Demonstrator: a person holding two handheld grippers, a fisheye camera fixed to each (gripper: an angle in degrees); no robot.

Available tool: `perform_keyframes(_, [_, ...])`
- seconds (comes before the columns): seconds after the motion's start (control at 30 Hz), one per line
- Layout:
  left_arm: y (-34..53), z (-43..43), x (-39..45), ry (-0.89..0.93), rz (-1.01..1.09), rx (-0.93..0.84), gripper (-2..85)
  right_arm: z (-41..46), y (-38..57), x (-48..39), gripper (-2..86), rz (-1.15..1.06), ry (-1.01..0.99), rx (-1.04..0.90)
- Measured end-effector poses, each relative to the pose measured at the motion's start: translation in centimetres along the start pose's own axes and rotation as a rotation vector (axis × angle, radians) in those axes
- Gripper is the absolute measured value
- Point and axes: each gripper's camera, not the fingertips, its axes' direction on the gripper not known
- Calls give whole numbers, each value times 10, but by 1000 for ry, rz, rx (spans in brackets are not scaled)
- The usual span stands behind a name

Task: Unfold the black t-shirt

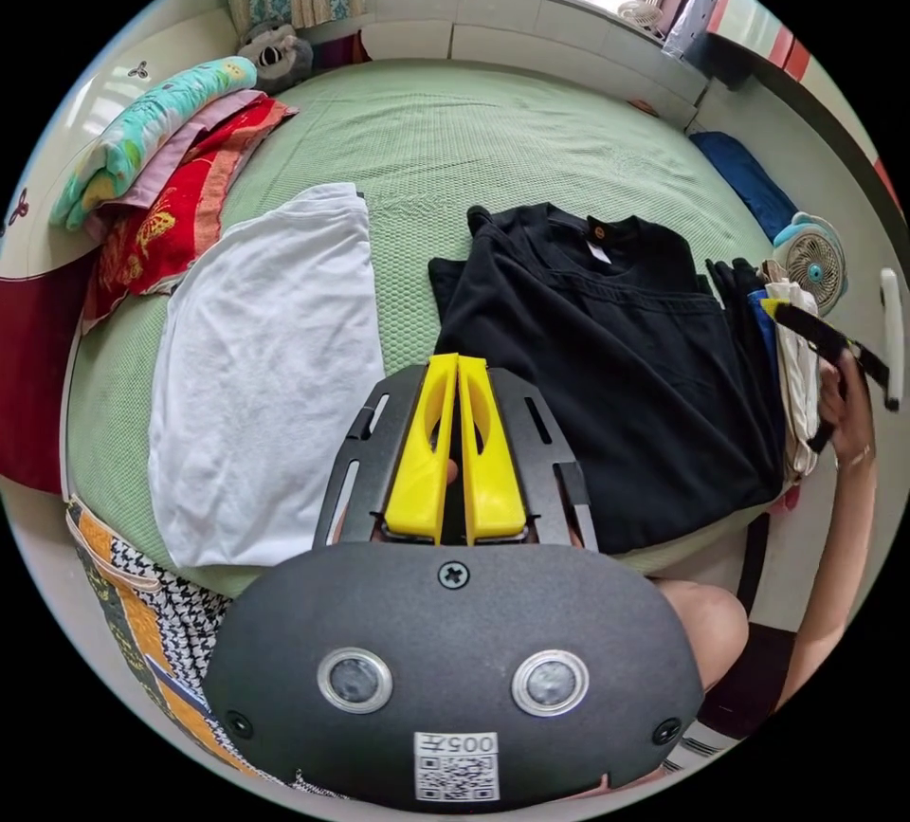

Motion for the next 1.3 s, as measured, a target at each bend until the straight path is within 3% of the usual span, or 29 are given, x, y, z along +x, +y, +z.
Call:
perform_keyframes(0.27, [-14, -3, -11, -14, 4, -3, -3, 97, -68, -2, 65, 86, 94, -244])
perform_keyframes(0.37, [-18, -3, -20, -13, -9, -13, -2, 75, -82, -14, 9, 64, 190, -199])
perform_keyframes(0.43, [-18, -6, -25, -16, -17, -10, -2, 53, -97, -12, -8, 91, 369, -123])
perform_keyframes(0.67, [-16, -17, -48, 15, -53, -1, -2, 25, -122, -26, 37, 157, 451, -114])
perform_keyframes(0.8, [-15, -23, -61, 22, -67, 8, -3, -8, -130, -89, 81, 4, 282, 1])
perform_keyframes(1.03, [-19, -29, -82, 46, -87, 4, -2, -3, -156, -262, 119, -331, -98, -40])
perform_keyframes(1.13, [-20, -31, -94, 57, -96, 4, -2, 30, -166, -321, 114, -411, -70, -111])
perform_keyframes(1.3, [-23, -33, -115, 61, -107, -16, -2, 94, -179, -347, 85, -391, 72, -220])
